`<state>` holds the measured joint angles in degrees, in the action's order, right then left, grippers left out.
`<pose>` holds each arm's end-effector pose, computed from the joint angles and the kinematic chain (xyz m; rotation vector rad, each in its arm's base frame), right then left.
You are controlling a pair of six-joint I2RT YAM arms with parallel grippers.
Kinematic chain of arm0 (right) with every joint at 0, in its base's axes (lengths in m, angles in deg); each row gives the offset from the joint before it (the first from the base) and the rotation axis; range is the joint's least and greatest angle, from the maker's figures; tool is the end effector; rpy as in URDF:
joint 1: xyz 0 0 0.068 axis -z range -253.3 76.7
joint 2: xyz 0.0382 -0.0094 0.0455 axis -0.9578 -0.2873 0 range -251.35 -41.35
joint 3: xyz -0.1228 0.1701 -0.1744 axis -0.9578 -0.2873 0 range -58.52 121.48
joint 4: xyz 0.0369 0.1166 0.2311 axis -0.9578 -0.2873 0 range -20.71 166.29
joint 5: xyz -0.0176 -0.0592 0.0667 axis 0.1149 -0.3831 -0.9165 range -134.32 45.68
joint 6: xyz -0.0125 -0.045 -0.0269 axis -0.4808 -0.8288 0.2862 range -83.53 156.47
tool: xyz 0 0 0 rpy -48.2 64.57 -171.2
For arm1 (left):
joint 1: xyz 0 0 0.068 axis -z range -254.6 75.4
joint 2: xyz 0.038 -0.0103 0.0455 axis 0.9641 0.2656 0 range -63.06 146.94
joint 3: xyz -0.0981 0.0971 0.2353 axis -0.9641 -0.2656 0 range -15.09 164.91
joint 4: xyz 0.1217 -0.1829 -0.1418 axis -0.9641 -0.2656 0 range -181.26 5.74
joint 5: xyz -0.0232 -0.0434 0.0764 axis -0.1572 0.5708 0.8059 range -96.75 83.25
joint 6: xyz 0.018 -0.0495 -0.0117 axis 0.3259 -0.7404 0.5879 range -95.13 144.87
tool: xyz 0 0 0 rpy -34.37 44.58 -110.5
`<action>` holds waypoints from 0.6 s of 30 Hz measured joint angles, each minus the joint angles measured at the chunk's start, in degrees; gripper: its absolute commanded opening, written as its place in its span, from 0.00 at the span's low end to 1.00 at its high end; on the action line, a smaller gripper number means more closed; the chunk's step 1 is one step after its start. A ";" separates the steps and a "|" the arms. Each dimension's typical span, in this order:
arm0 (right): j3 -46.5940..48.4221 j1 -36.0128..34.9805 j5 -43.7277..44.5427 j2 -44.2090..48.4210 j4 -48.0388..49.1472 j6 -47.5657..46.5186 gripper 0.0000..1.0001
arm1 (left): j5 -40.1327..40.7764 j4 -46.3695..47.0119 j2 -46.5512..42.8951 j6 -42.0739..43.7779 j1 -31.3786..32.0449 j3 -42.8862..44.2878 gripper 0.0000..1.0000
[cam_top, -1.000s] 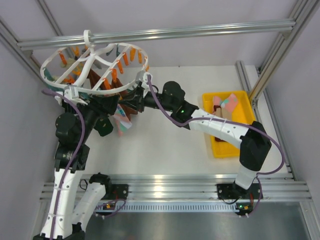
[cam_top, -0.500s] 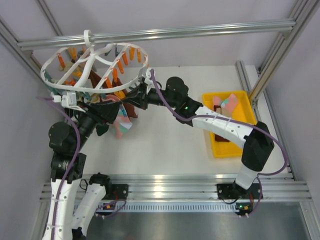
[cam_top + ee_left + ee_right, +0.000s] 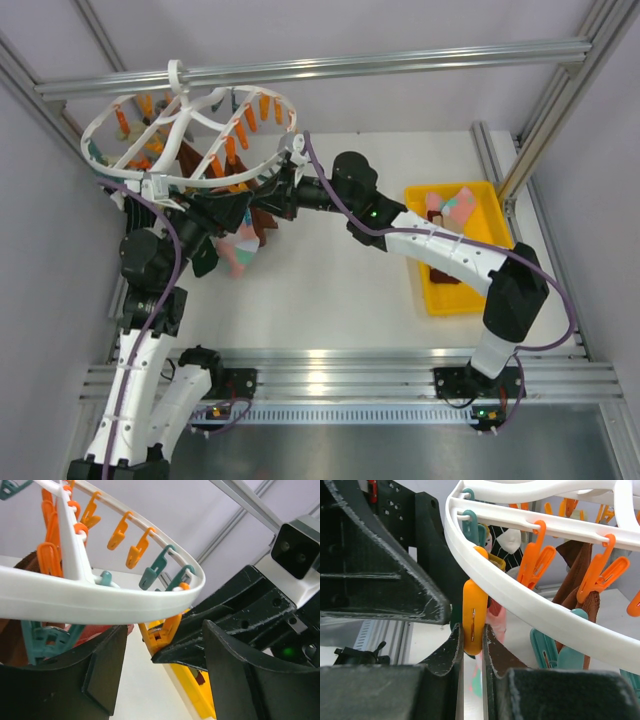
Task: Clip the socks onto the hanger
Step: Open the clamp at the hanger.
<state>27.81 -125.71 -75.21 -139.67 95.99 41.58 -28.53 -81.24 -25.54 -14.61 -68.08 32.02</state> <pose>0.2380 0.3392 0.3965 -1.0361 1.1837 1.1892 0.1443 -0.0298 0.3976 -0.0741 1.4269 -0.9239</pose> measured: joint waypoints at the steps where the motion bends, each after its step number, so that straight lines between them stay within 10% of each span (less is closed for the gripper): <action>1: 0.02 0.00 -0.04 0.00 -0.04 0.04 0.00 | 0.61 0.52 0.39 0.00 0.00 0.00 0.66; 18: 0.00 -3.48 7.56 0.00 0.26 -7.67 0.00 | 5.81 1.70 1.79 2.16 0.00 0.00 0.58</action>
<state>27.81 -129.18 -67.65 -139.67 96.26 33.90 -22.72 -79.53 -23.75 -12.45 -68.08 32.02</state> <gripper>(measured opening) 0.102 0.579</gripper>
